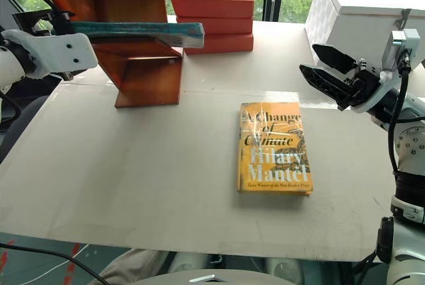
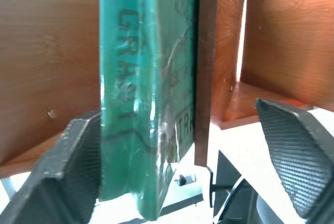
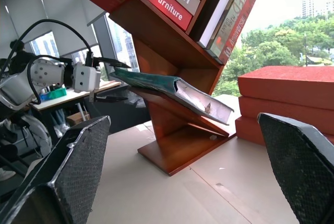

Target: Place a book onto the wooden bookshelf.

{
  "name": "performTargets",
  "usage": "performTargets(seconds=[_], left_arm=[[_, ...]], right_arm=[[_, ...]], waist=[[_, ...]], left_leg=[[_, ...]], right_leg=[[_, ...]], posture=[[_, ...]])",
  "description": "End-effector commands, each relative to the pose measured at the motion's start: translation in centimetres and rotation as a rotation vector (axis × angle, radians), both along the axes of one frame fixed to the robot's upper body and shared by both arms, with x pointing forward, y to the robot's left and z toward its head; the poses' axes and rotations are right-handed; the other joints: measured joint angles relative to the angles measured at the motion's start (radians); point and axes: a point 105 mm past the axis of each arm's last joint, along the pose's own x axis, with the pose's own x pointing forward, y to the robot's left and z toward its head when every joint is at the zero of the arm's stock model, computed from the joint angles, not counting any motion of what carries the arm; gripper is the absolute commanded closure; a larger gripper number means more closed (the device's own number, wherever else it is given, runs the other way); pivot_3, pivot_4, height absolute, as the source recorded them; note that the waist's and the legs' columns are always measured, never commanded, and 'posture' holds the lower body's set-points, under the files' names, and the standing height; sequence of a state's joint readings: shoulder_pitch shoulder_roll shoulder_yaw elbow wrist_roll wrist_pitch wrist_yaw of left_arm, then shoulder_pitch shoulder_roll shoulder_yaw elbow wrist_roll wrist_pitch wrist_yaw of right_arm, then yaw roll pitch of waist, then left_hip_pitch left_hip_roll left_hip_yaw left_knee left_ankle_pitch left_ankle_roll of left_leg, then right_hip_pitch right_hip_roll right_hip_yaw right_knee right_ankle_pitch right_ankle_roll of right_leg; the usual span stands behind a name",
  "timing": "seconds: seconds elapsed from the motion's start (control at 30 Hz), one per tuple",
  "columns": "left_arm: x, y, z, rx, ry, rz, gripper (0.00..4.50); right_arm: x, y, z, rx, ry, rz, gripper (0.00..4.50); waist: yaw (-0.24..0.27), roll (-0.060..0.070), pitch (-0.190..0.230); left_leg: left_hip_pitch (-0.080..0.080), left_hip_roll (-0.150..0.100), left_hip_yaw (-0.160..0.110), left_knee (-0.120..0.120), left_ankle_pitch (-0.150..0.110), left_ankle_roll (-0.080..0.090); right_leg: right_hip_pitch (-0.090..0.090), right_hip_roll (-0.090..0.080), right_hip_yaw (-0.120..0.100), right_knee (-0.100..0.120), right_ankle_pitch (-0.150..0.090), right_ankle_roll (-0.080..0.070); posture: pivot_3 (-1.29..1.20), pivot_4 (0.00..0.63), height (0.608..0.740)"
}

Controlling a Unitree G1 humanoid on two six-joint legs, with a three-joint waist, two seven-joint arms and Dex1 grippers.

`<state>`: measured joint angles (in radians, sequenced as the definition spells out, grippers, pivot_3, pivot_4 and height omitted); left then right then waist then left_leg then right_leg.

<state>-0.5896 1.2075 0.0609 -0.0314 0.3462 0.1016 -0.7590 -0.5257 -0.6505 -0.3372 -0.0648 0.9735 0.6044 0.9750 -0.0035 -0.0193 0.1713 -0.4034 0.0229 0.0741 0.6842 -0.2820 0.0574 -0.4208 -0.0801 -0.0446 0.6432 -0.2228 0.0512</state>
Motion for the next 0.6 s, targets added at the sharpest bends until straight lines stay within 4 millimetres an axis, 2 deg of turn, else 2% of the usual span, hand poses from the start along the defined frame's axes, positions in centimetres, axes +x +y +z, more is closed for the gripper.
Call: performTargets(seconds=[0.03, 0.07, 0.2, 0.37, 0.47, 0.5, 0.6], left_arm=[[-1.7, -0.2, 1.4, -0.086, -0.113, -0.034, 0.03], [-2.0, -0.2, 1.4, -0.088, -0.120, -0.035, 0.03], [-3.3, -0.3, 3.3, -0.103, -0.303, -0.055, 0.03], [-4.0, -0.1, 4.8, -0.196, -0.454, -0.064, 0.03], [-4.4, -0.8, 5.6, -0.204, -0.517, -0.105, 0.03], [-4.4, -1.3, 5.6, -0.225, -0.525, -0.136, 0.03], [-4.3, -3.5, 3.9, -0.358, -0.467, -0.264, 0.03]], right_arm=[[-1.0, -1.3, 0.7, -0.003, -0.052, -0.044, 0.00], [-1.0, -1.4, 0.7, -0.003, -0.051, -0.047, 0.00], [-1.4, -1.6, 0.2, -0.007, -0.039, -0.057, 0.00], [-1.6, -1.6, -0.1, -0.021, -0.036, -0.064, 0.00], [-1.7, -1.7, -0.1, -0.025, -0.039, -0.073, 0.00], [-1.8, -1.8, -0.1, -0.026, -0.041, -0.076, 0.00], [-1.9, -2.1, 0.0, -0.027, -0.048, -0.092, 0.00]], waist=[[0.000, 0.000, 0.000], [0.000, 0.000, 0.000], [0.000, 0.000, 0.000], [0.000, 0.000, 0.000], [0.002, -0.001, 0.000], [0.002, 0.000, 0.000], [0.005, 0.000, 0.000]], left_leg=[[0.000, 0.000, 0.000, 0.000, 0.000, 0.000], [0.000, 0.000, 0.000, 0.000, 0.000, 0.000], [-0.001, 0.000, -0.001, 0.001, 0.000, 0.000], [0.002, 0.000, 0.000, 0.001, 0.000, 0.000], [0.003, 0.000, -0.001, 0.001, 0.000, 0.000], [0.003, 0.000, -0.001, 0.001, 0.000, 0.000], [0.003, 0.000, -0.001, 0.001, 0.000, 0.000]], right_leg=[[0.000, -0.001, 0.000, 0.001, 0.000, 0.000], [0.000, -0.001, 0.000, 0.000, 0.000, 0.000], [0.000, -0.001, 0.000, 0.001, 0.000, 0.000], [0.002, -0.001, 0.000, 0.002, 0.000, 0.000], [0.002, -0.001, 0.000, 0.002, 0.000, 0.000], [0.002, -0.002, 0.000, 0.002, 0.000, 0.000], [0.002, -0.002, 0.000, 0.003, 0.000, 0.000]], posture=[[0.00, 0.150, 0.718], [0.00, 0.150, 0.718], [0.00, 0.150, 0.718], [0.00, 0.150, 0.718], [0.00, 0.150, 0.718], [0.00, 0.150, 0.718], [0.00, 0.150, 0.718]])
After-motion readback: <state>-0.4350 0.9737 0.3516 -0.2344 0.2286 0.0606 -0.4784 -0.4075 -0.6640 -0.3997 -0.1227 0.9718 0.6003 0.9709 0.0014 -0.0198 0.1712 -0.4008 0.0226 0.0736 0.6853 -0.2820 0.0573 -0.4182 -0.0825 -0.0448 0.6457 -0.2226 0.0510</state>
